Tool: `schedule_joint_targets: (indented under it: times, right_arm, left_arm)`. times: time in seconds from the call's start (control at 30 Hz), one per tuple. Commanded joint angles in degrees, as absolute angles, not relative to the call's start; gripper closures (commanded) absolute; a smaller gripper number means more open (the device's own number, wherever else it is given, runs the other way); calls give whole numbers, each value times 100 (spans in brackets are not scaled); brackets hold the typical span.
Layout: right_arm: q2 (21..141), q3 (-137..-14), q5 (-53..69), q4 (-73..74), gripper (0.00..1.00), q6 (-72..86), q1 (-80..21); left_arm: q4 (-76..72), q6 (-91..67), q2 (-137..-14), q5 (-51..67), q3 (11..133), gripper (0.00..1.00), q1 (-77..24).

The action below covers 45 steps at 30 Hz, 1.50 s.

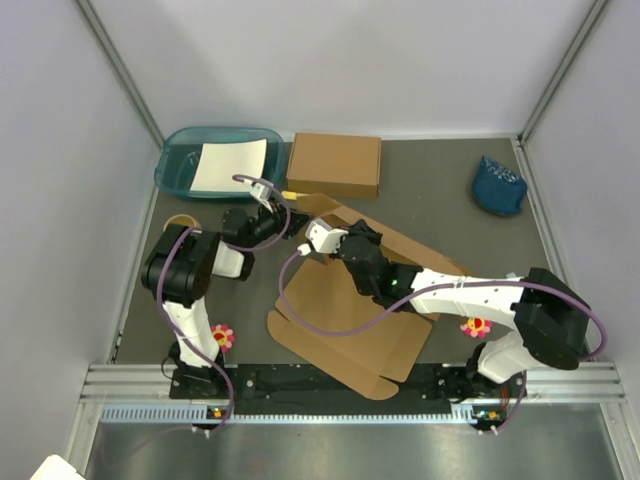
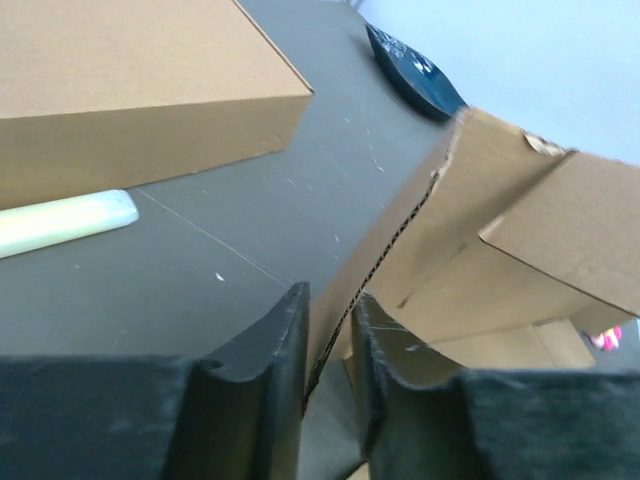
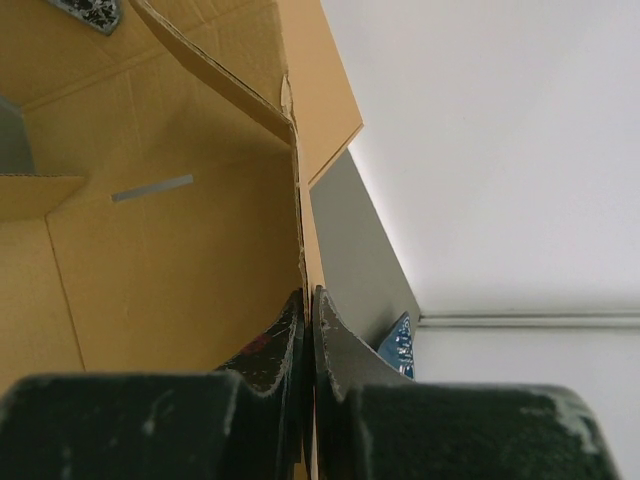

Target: Fold the paper box

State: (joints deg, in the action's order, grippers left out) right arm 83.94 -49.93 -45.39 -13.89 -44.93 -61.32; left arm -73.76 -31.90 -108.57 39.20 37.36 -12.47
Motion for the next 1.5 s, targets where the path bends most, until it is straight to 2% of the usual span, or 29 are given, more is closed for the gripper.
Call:
schedule_joint_targets:
  times: [0.0,0.07,0.3,0.47,0.7,1.03,1.27,1.47]
  right_arm:
    - [8508,-4816,-4069,-721,100,-3981,-6126]
    - [8517,-4834,-4069,-729,100,-3990,-6117]
    - [8639,-4852,-4183,-800,100,-4043,-6126]
    - [8762,-4931,-4385,-782,100,-4113,-6126]
    - [8868,-4983,-4640,-729,100,-4122,-6135]
    - [8921,-4975,-4948,-975,100,-4271,-6135]
    - [8956,-5001,-5018,-1020,100,-4289,-6161]
    - [8956,-4975,-5071,-1002,100,-4263,-6214]
  left_arm:
    - [-9351,-3287,-10890,4114,3727,80,-1213]
    - [-9343,-3322,-10785,3991,3587,88,-1239]
    - [-8844,-3112,-9917,3447,3086,100,-1458]
    - [-7771,-2190,-9159,2805,2839,100,-2135]
    - [-7392,-2004,-8728,1996,2567,100,-2750]
    - [-7997,-2750,-8613,616,1873,100,-3146]
    - [-8261,-2865,-8710,203,1688,100,-3638]
    - [-8859,-3111,-9271,53,1529,100,-3981]
